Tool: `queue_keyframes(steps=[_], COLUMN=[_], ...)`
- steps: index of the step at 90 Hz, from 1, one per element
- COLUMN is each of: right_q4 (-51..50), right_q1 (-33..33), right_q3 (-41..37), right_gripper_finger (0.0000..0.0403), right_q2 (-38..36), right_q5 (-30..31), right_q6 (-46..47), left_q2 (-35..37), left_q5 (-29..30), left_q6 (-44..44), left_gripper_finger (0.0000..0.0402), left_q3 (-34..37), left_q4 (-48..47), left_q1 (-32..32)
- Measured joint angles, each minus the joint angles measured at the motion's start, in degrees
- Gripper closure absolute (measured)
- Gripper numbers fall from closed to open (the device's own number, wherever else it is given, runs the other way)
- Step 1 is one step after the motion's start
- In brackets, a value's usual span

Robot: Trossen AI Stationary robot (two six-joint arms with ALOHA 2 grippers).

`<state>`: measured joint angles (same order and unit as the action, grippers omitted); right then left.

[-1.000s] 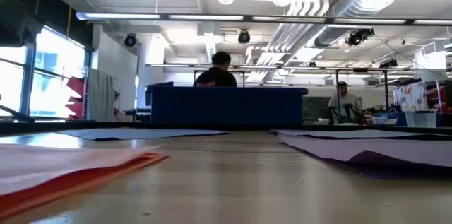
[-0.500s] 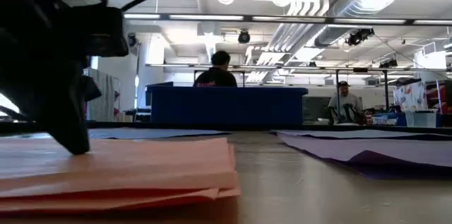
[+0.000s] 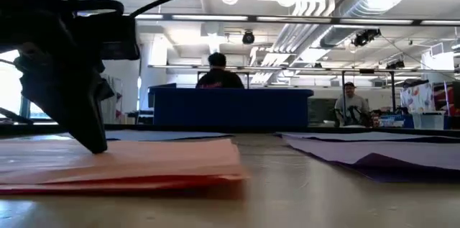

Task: Organize paper
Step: Stack the orange paper on top of the orange paper, then stack the blue paper on top of the blue paper

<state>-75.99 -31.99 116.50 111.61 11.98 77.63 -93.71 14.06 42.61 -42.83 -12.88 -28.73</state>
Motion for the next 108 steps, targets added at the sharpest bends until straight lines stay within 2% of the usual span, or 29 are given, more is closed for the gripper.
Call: queue_keyframes(steps=[18, 26, 31, 35, 39, 43, 58, 68, 77, 85, 92, 101, 108], right_q4=[-0.08, -0.07, -0.03, -0.04, -0.07, -0.31, -9.28, -9.30, -2.23, 8.10, 18.48, 33.24, 43.61], right_q1=[3.84, 6.55, 8.76, 10.71, 12.89, 14.75, 22.22, 31.25, 39.98, 47.13, 52.59, 57.84, 60.55], right_q3=[3.47, 4.59, 5.24, 5.64, 5.96, 6.30, 6.03, 0.91, -5.56, -11.89, -17.61, -25.06, -30.29], right_gripper_finger=[0.0156, 0.0156, 0.0156, 0.0156, 0.0156, 0.0156, 0.0156, 0.0156, 0.0156, 0.0156, 0.0156, 0.0156, 0.0156], right_q2=[-0.02, -0.02, -0.02, -0.02, -0.02, 0.02, 0.00, -0.08, 0.00, 0.00, 0.07, 0.09, 0.23], right_q5=[1.32, 1.14, -0.25, -3.94, -10.19, -13.64, -16.82, -19.89, -21.65, -22.70, -25.89, -34.74, -38.61], right_q6=[-3.13, -4.51, -5.24, -6.76, -10.00, -13.16, -27.14, -40.86, -52.28, -57.23, -58.46, -58.02, -54.10], left_q2=[5.31, 7.72, 9.55, 11.09, 12.45, 14.07, 19.96, 21.58, 21.35, 21.17, 20.89, 20.94, 20.90], left_q5=[5.47, 5.94, 6.04, 6.34, 6.53, 5.76, 4.94, 5.77, 4.47, 1.57, -0.66, -2.67, -3.84], left_q6=[-2.72, -3.96, -3.64, -2.43, -0.26, 2.12, 6.05, 5.48, 2.21, 0.45, 0.29, -1.46, -3.71], left_gripper_finger=[0.0401, 0.0401, 0.0401, 0.0401, 0.0401, 0.0401, 0.0401, 0.0401, 0.0401, 0.0401, 0.0401, 0.0401, 0.0401], left_q3=[-4.60, -6.77, -8.48, -9.82, -11.12, -12.36, -13.99, -13.80, -11.78, -8.21, -4.42, 0.57, 4.45], left_q4=[-8.35, -9.96, -11.96, -14.68, -17.79, -21.55, -33.42, -38.51, -38.04, -35.71, -33.24, -29.45, -24.55], left_q1=[0.01, 0.40, 0.75, 1.18, 1.91, 3.04, 7.97, 13.24, 19.97, 26.37, 31.50, 36.25, 38.65])
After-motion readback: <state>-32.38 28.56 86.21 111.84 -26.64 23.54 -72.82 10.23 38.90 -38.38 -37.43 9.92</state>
